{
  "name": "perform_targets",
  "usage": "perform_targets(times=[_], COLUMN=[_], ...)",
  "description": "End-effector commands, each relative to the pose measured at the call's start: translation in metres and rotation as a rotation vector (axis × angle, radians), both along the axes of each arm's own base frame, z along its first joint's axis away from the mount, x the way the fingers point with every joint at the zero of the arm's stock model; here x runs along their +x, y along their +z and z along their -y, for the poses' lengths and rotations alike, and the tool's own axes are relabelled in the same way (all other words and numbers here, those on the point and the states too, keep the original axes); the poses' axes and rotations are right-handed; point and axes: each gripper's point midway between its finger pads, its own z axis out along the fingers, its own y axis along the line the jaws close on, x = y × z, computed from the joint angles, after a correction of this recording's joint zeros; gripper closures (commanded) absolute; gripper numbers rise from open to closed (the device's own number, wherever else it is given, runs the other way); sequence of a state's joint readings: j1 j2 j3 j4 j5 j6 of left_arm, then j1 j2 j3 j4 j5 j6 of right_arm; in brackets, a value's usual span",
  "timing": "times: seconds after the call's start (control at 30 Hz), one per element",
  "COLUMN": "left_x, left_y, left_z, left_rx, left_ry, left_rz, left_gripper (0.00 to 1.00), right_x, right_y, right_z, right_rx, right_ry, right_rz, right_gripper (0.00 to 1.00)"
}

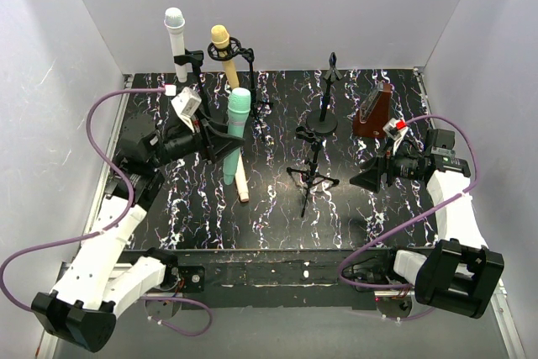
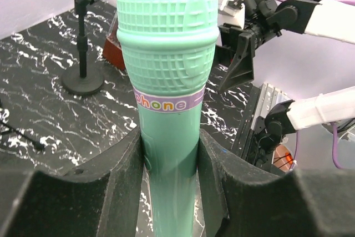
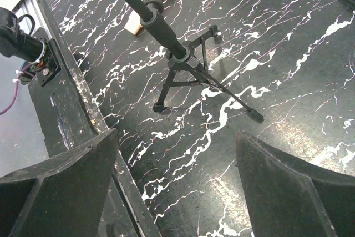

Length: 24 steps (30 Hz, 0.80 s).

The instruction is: Attach the microphones to the stand

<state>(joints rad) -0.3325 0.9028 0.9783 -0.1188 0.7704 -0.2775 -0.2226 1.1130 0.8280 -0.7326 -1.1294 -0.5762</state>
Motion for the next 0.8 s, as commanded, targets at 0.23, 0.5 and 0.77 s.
perform_targets(times=[0.23,0.5,0.77], left_x=[-0.010,0.000,0.009], left_y=[0.057,0.067,0.081], left_z=[0.035,0.062,0.079], left_rx=[-0.066,-0.047,-0.047], left_ry=[-0.122,-0.161,-0.192], left_rz=[0.173,0.227,0.256], left_gripper=[1.00,1.00,1.00], right_x=[0.002,0.001,0.002], right_y=[0.007,0.005,0.005], right_z=[-0.001,0.000,0.001], right_rx=[0.018,0.012,0.005], right_ry=[0.019,0.019,0.020], right_rz=[0.027,0.029,0.032], right_gripper=[0.09,0.09,0.09])
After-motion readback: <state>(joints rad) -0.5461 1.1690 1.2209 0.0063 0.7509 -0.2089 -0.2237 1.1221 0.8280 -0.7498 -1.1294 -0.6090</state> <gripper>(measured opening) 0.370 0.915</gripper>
